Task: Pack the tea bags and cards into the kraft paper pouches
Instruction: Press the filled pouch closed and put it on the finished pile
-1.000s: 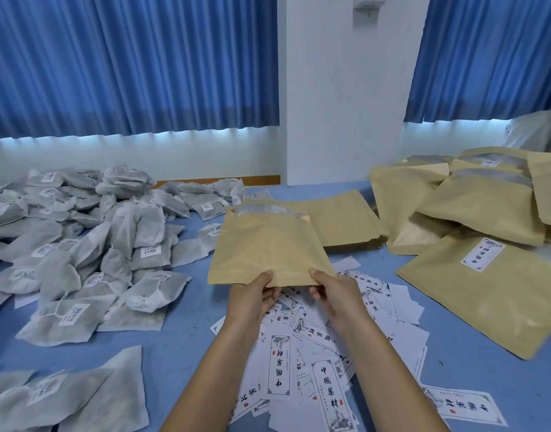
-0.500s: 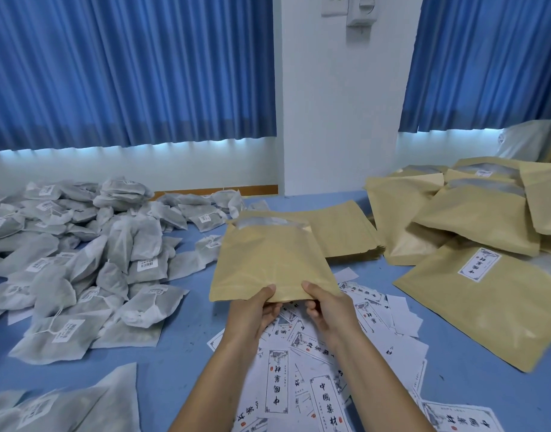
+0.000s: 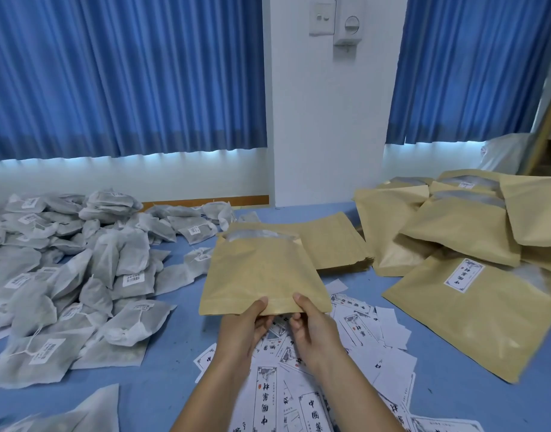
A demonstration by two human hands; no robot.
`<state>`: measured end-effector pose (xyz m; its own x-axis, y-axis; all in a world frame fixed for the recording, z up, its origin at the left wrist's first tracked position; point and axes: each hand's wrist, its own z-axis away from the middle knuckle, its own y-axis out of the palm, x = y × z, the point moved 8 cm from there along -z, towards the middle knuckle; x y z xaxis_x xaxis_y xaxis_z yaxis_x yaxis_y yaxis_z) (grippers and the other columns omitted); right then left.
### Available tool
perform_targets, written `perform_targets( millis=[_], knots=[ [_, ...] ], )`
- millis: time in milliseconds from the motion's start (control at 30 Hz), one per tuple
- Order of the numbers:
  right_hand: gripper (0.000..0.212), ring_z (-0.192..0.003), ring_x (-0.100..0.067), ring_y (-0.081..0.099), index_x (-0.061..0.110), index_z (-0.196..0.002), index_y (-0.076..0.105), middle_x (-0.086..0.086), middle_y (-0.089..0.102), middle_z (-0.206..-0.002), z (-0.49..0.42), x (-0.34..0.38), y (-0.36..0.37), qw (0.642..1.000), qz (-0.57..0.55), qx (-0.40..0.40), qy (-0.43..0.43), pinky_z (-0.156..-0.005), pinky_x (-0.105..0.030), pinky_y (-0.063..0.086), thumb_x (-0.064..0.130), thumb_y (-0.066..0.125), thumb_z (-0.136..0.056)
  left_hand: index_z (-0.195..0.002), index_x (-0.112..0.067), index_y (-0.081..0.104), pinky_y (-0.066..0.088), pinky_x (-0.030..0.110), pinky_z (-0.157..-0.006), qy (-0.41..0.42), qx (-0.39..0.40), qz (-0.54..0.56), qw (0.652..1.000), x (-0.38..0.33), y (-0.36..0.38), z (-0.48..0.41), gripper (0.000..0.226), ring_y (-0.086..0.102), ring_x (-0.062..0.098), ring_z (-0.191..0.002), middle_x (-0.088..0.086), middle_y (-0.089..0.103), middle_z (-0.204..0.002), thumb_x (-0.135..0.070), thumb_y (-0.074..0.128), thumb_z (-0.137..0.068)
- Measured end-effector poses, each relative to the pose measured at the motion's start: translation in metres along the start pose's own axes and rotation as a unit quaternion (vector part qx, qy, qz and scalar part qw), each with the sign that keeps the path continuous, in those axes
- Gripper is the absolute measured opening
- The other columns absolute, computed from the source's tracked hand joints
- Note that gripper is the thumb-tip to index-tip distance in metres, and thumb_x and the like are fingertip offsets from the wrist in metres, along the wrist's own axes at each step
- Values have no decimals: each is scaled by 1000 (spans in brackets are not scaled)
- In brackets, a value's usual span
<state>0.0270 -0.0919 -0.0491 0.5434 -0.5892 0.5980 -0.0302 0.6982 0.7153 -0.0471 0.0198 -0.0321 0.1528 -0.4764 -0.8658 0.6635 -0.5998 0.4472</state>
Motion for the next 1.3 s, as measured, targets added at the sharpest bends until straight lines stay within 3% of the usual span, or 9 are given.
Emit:
perform_targets(
  millis=[133,267,400,500,833,1000,1100,1200,1300],
  knots=[
    [23,-40,-8,44,1,-104,58,-7,60,-70,3,-7,6,999,22,20,-13,-40,-18,41,-6,65,-83,-104,1,63,58,23,-64,-11,20,-23,999,8,4,2,18,64,20,-67,15,70,-85,-3,65,-86],
    [31,-41,-8,40,-6,-114,58,-6,54,-68,1,8,-2,994,85,-10,-60,-49,-23,43,-5,67,-83,-101,-6,62,57,21,-58,-9,13,-15,1000,6,5,3,14,63,19,-65,10,71,-79,-8,65,-87],
    [28,-46,-9,43,3,-109,60,-4,60,-75,2,15,-2,994,90,-5,-69,-41,-16,41,-1,69,-83,-108,-8,58,54,18,-51,19,-62,22,998,-6,-12,-1,24,65,19,-75,12,67,-101,-9,68,-85],
    [21,-49,-10,46,9,-100,62,2,64,-65,5,9,5,993,104,24,-53,-46,-19,42,3,72,-82,-112,0,59,54,17,-51,28,-72,4,997,-9,-16,0,33,65,22,-79,17,67,-105,-7,71,-82],
    [30,-49,-10,44,-3,-113,57,-7,58,-76,0,12,-3,995,95,-6,-15,-38,-14,39,-1,67,-85,-74,-2,60,43,17,-38,33,-79,-117,989,-19,-20,-1,24,53,9,-37,6,60,-51,-21,66,-88],
    [22,-61,-13,55,4,-104,62,-6,65,-82,4,1,4,996,86,23,-10,-49,-18,50,8,71,-84,-72,-3,67,50,24,-59,51,-71,-135,987,-15,-16,1,22,56,14,-50,5,64,-59,-21,70,-85],
    [16,-53,-14,54,-2,-95,65,-7,62,-65,11,-13,16,988,134,73,2,-51,-21,50,6,71,-82,-74,0,69,47,21,-53,56,-51,-174,982,-11,-10,3,24,55,14,-48,9,64,-59,-21,71,-85],
    [13,-44,-14,52,-8,-89,65,-8,59,-57,13,-14,19,986,145,87,-12,-49,-22,50,-1,71,-79,-66,-5,64,40,16,-45,92,-28,-279,956,-16,-3,4,29,50,9,-40,4,59,-50,-24,65,-88],
    [12,-42,-11,47,-7,-92,65,-9,60,-67,11,-8,14,987,149,55,-25,-43,-18,45,-6,68,-81,-54,-15,51,30,16,-42,168,-27,-376,911,-25,5,9,41,42,10,-42,-2,49,-45,-28,61,-91]
  ],
)
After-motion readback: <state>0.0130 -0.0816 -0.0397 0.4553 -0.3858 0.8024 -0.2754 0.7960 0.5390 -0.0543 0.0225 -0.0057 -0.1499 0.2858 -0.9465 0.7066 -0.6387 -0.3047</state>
